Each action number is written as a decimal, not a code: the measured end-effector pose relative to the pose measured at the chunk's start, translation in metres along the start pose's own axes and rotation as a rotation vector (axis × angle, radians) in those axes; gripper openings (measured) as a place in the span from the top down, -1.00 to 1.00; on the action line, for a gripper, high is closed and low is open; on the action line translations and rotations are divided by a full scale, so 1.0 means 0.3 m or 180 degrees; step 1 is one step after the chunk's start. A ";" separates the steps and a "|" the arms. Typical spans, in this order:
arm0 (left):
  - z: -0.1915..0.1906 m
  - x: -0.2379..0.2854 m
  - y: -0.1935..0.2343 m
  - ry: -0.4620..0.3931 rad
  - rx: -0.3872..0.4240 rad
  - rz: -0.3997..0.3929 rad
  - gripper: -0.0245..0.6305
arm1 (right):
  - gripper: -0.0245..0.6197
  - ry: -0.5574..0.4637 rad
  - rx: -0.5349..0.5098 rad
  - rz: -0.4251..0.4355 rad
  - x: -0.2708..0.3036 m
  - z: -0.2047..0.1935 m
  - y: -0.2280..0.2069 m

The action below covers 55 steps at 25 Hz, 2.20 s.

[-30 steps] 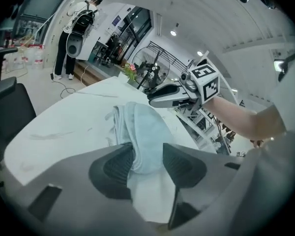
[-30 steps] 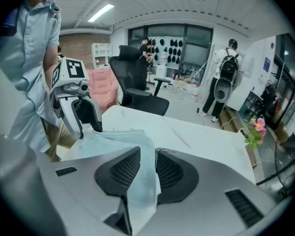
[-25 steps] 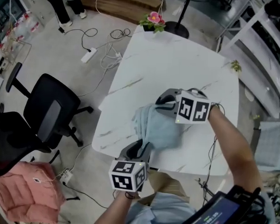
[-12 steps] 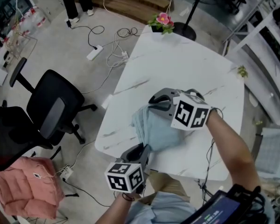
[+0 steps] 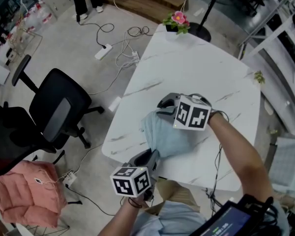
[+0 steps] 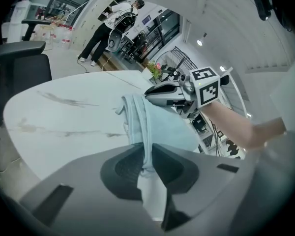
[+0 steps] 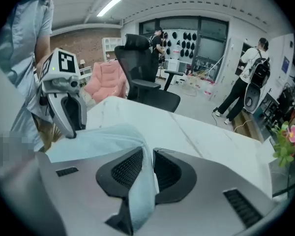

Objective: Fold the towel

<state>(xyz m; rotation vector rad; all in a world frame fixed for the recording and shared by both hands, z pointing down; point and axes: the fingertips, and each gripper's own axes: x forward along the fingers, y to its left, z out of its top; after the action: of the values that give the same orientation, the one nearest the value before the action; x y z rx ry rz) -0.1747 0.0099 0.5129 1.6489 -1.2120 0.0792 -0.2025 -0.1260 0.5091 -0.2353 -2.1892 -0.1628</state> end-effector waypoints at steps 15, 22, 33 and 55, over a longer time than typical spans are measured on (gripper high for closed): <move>0.136 -0.143 -0.080 -0.0338 0.0468 -0.0046 0.75 | 0.87 -0.1023 0.1887 -0.0952 -0.384 -0.086 0.273; 0.282 -0.199 -0.339 -0.0673 0.1331 -0.0072 0.80 | 0.87 -0.1646 0.2658 -0.1873 -0.601 -0.060 0.323; 0.728 -0.497 -0.969 -0.2092 0.2766 -0.0555 0.81 | 0.88 -0.2442 0.1606 -0.3782 -1.291 0.321 0.287; 0.660 -0.510 -1.035 -0.2135 0.2900 -0.0692 0.84 | 0.88 -0.2421 0.1501 -0.4082 -1.307 0.331 0.359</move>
<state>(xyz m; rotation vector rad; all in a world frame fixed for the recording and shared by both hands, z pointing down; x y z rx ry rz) -0.1177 -0.0532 0.1232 2.7417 -1.6008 -0.0828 -0.0298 -0.0440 0.1366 1.6266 -2.6785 -0.2706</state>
